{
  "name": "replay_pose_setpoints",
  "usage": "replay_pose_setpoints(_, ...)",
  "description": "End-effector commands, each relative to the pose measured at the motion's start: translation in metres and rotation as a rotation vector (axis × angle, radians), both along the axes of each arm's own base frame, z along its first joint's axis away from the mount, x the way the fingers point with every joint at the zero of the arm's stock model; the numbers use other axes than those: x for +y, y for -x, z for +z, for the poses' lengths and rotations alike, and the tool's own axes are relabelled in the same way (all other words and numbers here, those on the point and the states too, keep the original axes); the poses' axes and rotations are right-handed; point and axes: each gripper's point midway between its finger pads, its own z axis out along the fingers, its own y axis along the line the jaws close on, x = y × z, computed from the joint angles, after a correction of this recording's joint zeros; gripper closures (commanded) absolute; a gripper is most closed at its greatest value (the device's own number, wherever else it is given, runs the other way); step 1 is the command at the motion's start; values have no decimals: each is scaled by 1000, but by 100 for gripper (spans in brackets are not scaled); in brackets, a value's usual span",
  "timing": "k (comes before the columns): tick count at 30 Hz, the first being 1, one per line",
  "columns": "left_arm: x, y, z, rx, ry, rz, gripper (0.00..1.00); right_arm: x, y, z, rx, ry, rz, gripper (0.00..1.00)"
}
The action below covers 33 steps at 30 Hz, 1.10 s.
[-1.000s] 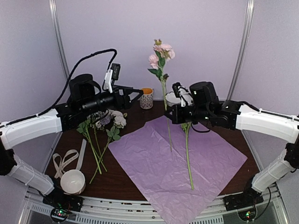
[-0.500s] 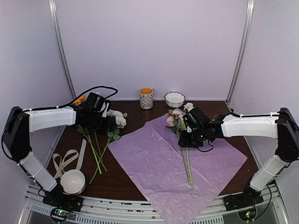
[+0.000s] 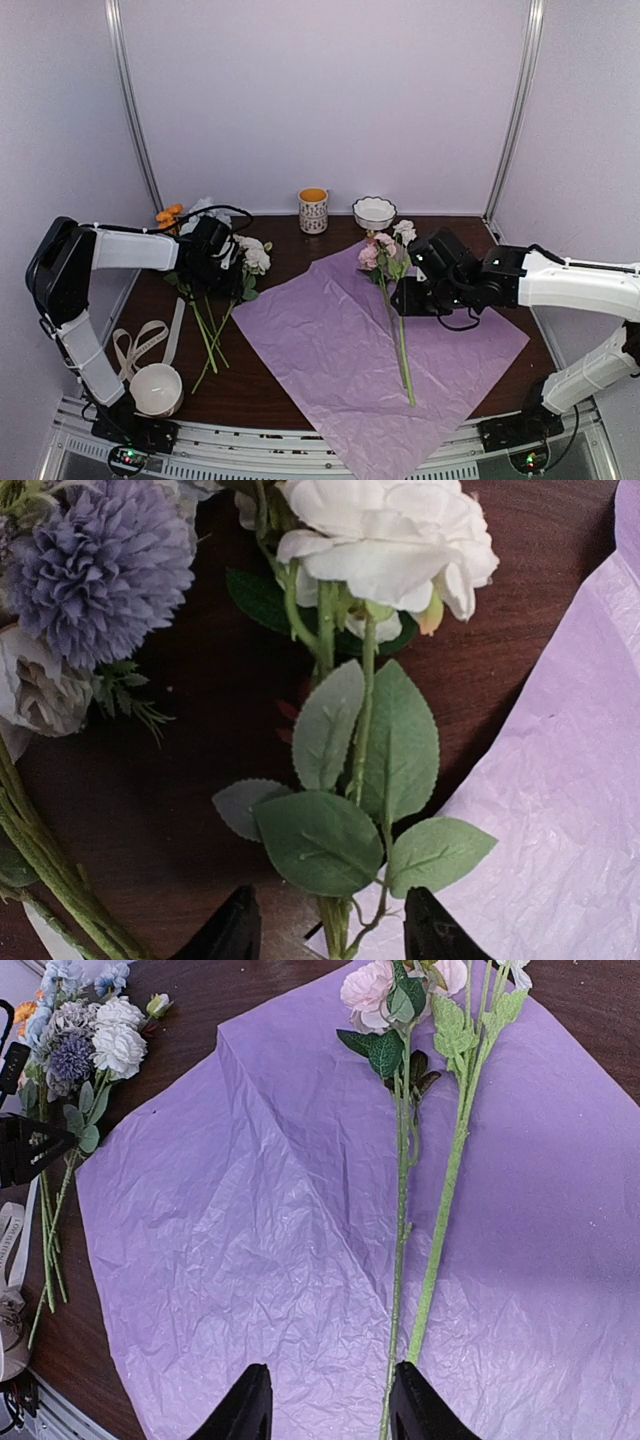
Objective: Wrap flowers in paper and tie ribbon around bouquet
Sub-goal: Pick up the fake flower from the corner of the board.
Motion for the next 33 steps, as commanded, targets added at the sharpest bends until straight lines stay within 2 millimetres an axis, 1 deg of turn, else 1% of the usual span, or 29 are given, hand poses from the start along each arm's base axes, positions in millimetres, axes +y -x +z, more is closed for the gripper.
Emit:
replay_pose_setpoints(1,3,-5,-14,3,-10,20,52,-18,9,1,-20,32,-44,59)
replay_pose_setpoints(5,1,-1,-26,34,-10,12,63,-26,14,7,-38,21,-55,59)
replay_pose_setpoints(6,1,-1,-29,39,-12,12,67,-27,15,9,-45,13,-57,59)
replay_pose_setpoints(7,2,0,-32,44,-17,13,73,-28,16,10,-50,9,-56,59)
replay_pose_setpoints(9,2,-1,-33,46,-20,12,87,-31,16,14,-61,12,-55,59)
replay_pose_setpoints(10,2,-1,-31,42,-18,13,97,-32,16,15,-66,18,-56,59)
replay_pose_setpoints(11,2,-2,-28,34,-16,15,100,-34,16,16,-70,26,-57,58)
replay_pose_setpoints(13,4,-5,-15,-2,-11,28,100,-37,15,21,-85,36,-57,58)
replay_pose_setpoints(14,4,-7,-5,-28,-7,32,100,-38,15,25,-100,37,-46,58)
replay_pose_setpoints(17,9,-12,31,-117,-3,52,100,-35,12,38,-143,27,-14,57)
replay_pose_setpoints(20,15,-14,75,-229,25,71,100,-22,9,58,-207,-9,63,56)
replay_pose_setpoints(22,10,-11,111,-321,92,55,100,-2,11,76,-255,-77,168,56)
replay_pose_setpoints(24,3,-4,151,-419,158,27,100,29,20,102,-310,-199,324,55)
replay_pose_setpoints(25,0,0,172,-466,177,17,100,44,28,118,-337,-267,412,54)
replay_pose_setpoints(26,-7,8,191,-512,193,-3,100,58,35,134,-363,-329,489,54)
replay_pose_setpoints(27,-13,16,211,-558,213,-19,100,70,41,150,-387,-381,553,53)
replay_pose_setpoints(28,-18,27,235,-615,249,-40,100,80,46,162,-404,-421,606,53)
replay_pose_setpoints(30,-36,47,270,-700,335,-95,100,101,51,186,-443,-488,693,52)
replay_pose_setpoints(32,-62,71,301,-784,455,-187,100,122,54,203,-477,-531,767,51)
replay_pose_setpoints(33,-75,84,317,-826,534,-243,100,132,53,216,-499,-550,793,51)
